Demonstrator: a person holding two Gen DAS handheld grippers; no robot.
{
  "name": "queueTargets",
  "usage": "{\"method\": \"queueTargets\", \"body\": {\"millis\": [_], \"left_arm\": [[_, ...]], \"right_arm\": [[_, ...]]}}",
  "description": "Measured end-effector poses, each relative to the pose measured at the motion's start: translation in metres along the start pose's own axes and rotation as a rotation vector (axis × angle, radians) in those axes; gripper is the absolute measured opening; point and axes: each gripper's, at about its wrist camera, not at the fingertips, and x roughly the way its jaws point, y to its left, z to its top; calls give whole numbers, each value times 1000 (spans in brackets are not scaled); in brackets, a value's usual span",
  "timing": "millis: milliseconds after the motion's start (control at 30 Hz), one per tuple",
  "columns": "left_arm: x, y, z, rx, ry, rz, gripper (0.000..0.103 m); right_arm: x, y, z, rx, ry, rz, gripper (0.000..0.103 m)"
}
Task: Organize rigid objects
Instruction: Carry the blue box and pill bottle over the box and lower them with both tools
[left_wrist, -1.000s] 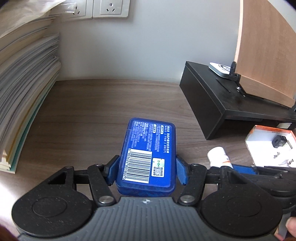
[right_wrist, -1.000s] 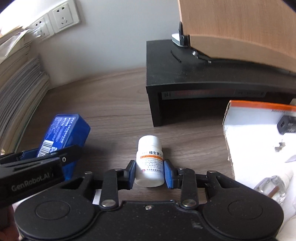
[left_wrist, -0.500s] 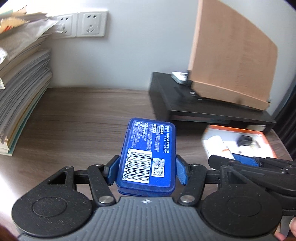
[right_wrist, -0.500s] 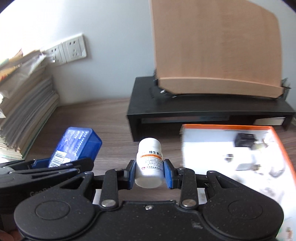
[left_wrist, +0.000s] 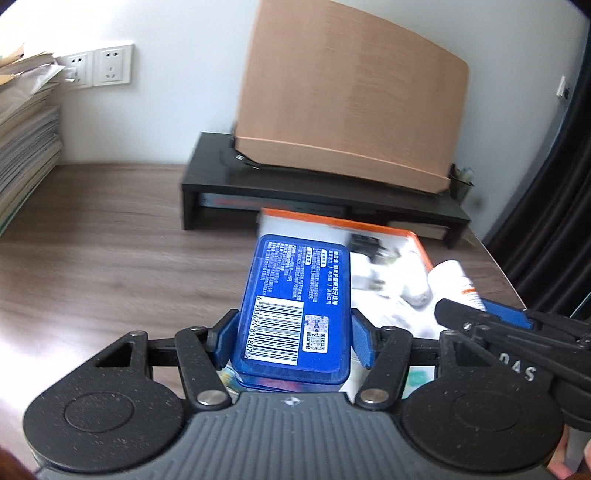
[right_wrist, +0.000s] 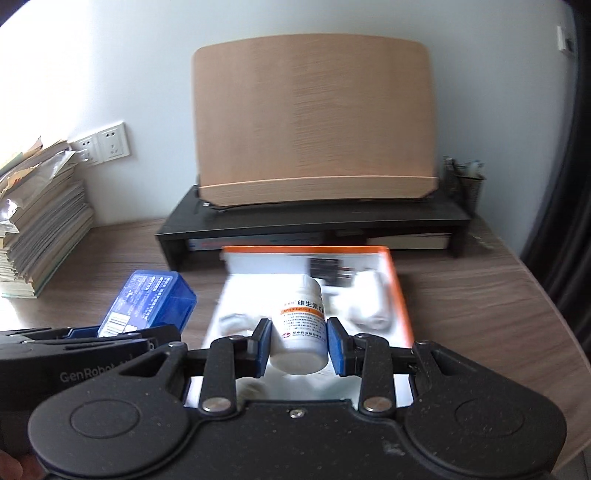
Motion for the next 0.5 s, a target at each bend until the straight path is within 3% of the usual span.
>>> {"method": "queueTargets", "body": {"millis": [200, 500], "left_arm": [[2, -37, -9, -12, 12, 22, 62], [5, -55, -8, 41, 13, 27, 62]], "right_arm": [[-17, -36, -5, 7, -19, 16, 40], [-26, -44, -6, 26, -39, 3, 40]]}}
